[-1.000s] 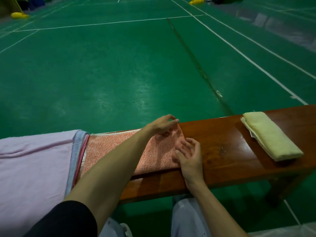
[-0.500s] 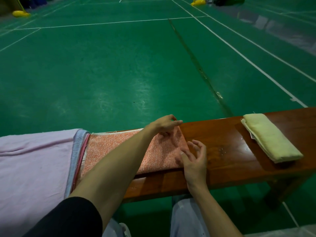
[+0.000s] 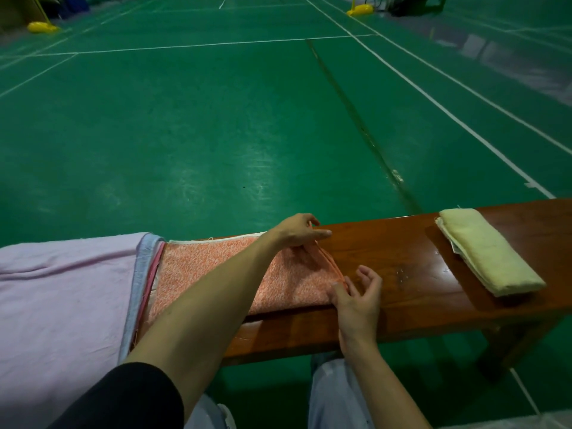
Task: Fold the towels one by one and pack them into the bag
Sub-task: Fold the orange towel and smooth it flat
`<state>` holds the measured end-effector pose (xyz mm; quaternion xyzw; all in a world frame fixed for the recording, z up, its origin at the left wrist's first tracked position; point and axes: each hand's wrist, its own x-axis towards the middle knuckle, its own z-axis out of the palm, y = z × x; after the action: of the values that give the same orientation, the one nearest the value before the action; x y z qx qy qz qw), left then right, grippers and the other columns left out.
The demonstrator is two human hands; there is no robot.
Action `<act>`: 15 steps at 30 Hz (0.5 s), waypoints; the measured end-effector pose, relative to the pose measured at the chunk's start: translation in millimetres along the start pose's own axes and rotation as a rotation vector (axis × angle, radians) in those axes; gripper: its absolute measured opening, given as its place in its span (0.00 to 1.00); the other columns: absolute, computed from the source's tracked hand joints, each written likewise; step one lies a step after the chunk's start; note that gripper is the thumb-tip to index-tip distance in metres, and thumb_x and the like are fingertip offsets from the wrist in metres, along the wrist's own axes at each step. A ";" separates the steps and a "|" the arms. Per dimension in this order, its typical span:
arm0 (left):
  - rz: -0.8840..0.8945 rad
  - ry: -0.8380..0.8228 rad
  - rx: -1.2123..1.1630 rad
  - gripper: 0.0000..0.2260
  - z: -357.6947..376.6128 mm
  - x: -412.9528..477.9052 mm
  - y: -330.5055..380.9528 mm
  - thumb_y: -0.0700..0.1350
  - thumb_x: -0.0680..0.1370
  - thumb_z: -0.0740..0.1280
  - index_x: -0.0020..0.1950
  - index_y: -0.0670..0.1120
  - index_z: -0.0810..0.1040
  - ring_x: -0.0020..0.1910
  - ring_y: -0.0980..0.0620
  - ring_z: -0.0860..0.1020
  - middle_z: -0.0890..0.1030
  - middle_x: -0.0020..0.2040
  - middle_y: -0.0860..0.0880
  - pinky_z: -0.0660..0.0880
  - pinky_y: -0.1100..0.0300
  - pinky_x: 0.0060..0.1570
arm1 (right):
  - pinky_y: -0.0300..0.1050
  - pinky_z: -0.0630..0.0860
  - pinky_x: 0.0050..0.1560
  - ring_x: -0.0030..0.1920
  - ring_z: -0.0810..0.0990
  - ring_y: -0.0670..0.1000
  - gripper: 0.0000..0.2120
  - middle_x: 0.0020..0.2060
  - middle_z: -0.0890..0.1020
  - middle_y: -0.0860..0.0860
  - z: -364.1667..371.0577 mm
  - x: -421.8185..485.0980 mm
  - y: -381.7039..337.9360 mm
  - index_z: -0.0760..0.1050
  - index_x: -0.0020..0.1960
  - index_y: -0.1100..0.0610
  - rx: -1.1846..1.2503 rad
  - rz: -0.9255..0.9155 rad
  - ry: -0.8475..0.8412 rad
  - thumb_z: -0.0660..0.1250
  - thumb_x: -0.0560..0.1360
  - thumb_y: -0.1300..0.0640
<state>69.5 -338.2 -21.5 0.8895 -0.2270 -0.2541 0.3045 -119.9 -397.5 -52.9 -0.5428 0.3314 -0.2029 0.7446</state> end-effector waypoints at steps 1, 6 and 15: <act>0.002 0.001 -0.006 0.28 -0.7 -1.3 -1.6 0.59 0.75 0.69 0.69 0.44 0.72 0.60 0.45 0.75 0.76 0.62 0.42 0.72 0.56 0.59 | 0.56 0.80 0.57 0.67 0.72 0.54 0.28 0.66 0.68 0.48 0.1 -0.2 -2.7 0.66 0.67 0.49 0.042 0.029 0.018 0.69 0.74 0.69; -0.012 0.001 -0.177 0.27 -5.1 -5.3 -10.9 0.58 0.71 0.74 0.65 0.47 0.74 0.55 0.45 0.78 0.78 0.57 0.43 0.75 0.51 0.59 | 0.53 0.80 0.53 0.56 0.76 0.53 0.24 0.69 0.67 0.53 -0.9 -2.8 -16.2 0.66 0.68 0.51 0.152 0.102 0.045 0.68 0.76 0.67; -0.012 0.056 -0.561 0.19 -22.1 -25.0 -19.6 0.42 0.71 0.75 0.61 0.43 0.77 0.40 0.50 0.76 0.77 0.44 0.44 0.74 0.58 0.44 | 0.60 0.79 0.55 0.63 0.73 0.57 0.21 0.67 0.69 0.55 10.5 -16.2 -27.3 0.66 0.67 0.50 0.192 0.163 0.008 0.66 0.78 0.64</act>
<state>68.3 -300.8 -11.4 0.7783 -0.1340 -0.2843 0.5436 -122.1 -388.7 -20.8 -0.4393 0.3563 -0.1747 0.8059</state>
